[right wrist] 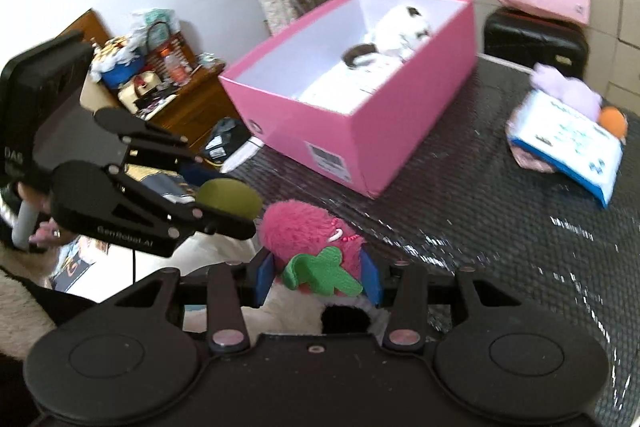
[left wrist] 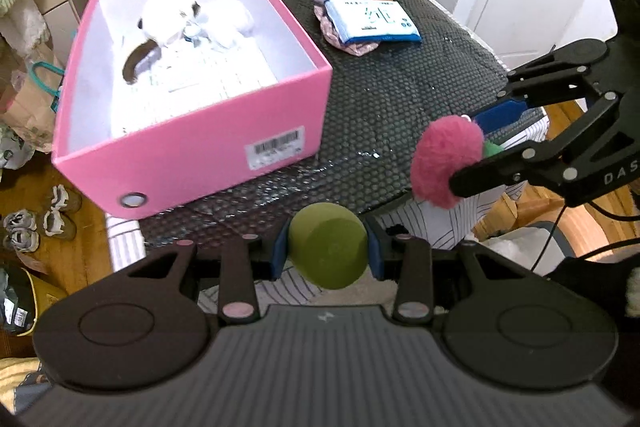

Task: Organize soft objects
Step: 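Lift the green ball with the left tool while the right tool lifts the strawberry plush, then carry both items over the pink box and open both tools to drop them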

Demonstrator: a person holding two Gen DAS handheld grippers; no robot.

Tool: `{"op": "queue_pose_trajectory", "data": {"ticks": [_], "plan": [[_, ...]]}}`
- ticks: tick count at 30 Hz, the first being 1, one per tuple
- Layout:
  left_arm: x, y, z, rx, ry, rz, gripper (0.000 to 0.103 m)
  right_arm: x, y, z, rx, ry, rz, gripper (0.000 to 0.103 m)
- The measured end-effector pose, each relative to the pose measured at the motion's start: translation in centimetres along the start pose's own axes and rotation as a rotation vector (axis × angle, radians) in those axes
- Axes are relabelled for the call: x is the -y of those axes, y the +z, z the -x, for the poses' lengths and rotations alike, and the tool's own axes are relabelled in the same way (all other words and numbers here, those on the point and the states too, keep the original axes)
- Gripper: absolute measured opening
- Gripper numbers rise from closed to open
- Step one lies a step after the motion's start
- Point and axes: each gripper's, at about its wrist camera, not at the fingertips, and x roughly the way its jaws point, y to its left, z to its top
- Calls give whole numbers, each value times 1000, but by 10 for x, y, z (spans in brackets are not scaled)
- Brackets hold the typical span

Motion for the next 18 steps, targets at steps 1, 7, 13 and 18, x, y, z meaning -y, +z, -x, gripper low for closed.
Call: {"op": "queue_pose_trajectory", "data": {"ticks": [1,7,13,18], "plan": [[-2,1,6,-2,-11,-4,38,-1,4,1,-3,2,4,50],[-16,15,29,-1,-10,-23,38,-7,32,11,7,4,27,50],[-25,33,45,75,13,-54,38,-17,56,20,52,-18,86,51],[-30,47,45,153,29,-85,39,-20,74,19,88,-39,127,51]]}}
